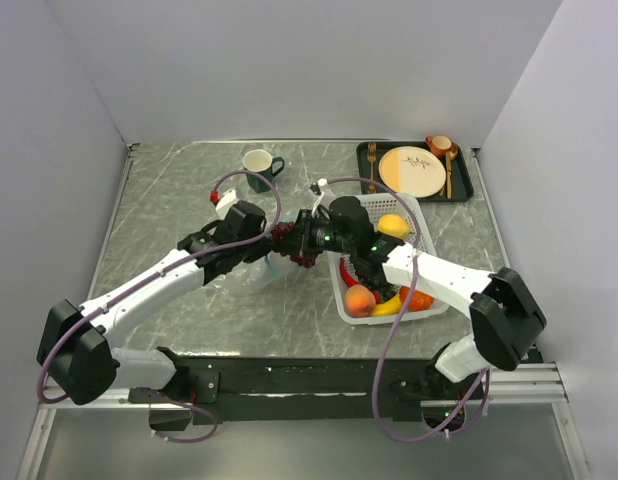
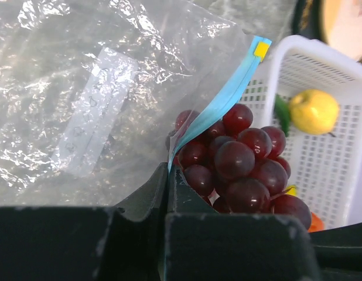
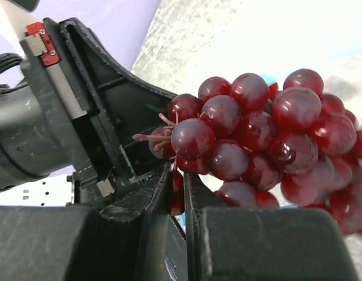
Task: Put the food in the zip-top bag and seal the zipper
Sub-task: Adjust the fake fruit in the zipper food storage bag.
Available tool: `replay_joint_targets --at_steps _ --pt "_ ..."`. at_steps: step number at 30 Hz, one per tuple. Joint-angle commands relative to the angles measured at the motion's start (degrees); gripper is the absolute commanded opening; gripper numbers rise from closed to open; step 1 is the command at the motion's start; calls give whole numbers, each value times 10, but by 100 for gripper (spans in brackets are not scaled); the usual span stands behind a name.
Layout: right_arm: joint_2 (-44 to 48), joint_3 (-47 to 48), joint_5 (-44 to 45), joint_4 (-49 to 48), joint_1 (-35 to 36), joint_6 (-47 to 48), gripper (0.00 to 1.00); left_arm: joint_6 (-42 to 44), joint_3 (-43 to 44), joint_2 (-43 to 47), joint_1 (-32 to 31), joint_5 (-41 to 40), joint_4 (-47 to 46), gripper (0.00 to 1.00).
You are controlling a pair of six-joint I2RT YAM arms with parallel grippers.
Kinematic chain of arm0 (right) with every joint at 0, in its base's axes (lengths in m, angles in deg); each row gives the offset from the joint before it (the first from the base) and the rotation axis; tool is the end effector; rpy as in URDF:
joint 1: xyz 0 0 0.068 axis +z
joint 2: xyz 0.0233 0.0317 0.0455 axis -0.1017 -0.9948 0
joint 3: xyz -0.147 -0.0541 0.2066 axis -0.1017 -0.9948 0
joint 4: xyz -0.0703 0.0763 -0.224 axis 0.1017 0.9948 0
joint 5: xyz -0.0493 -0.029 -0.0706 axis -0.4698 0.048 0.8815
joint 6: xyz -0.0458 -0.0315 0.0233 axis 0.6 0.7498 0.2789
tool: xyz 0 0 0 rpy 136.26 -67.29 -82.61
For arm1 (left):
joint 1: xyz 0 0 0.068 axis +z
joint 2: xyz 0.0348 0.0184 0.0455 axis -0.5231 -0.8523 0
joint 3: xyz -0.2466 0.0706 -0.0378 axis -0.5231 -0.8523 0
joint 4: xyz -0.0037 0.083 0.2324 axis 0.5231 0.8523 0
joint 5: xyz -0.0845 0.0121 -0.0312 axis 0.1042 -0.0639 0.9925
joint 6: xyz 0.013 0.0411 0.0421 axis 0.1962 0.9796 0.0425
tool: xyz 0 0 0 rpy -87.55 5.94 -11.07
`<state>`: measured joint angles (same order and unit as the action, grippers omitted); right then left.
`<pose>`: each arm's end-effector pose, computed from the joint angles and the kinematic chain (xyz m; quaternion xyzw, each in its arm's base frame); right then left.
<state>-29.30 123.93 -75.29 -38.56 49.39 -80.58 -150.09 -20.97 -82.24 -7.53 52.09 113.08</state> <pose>0.2332 0.2442 0.2662 -0.1261 0.7955 0.4977 0.3219 0.2188 -0.1603 0.2656 -0.2299 0.8799 -0.2093 0.3594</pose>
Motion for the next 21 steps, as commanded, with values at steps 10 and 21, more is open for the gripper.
replay_joint_targets --at_steps 10,21 --pt "-50 46 51 102 9 36 15 -66 -86 93 -2 -11 -98 1" --pt "-116 85 -22 107 26 44 17 -42 -61 53 1 25 -105 1"
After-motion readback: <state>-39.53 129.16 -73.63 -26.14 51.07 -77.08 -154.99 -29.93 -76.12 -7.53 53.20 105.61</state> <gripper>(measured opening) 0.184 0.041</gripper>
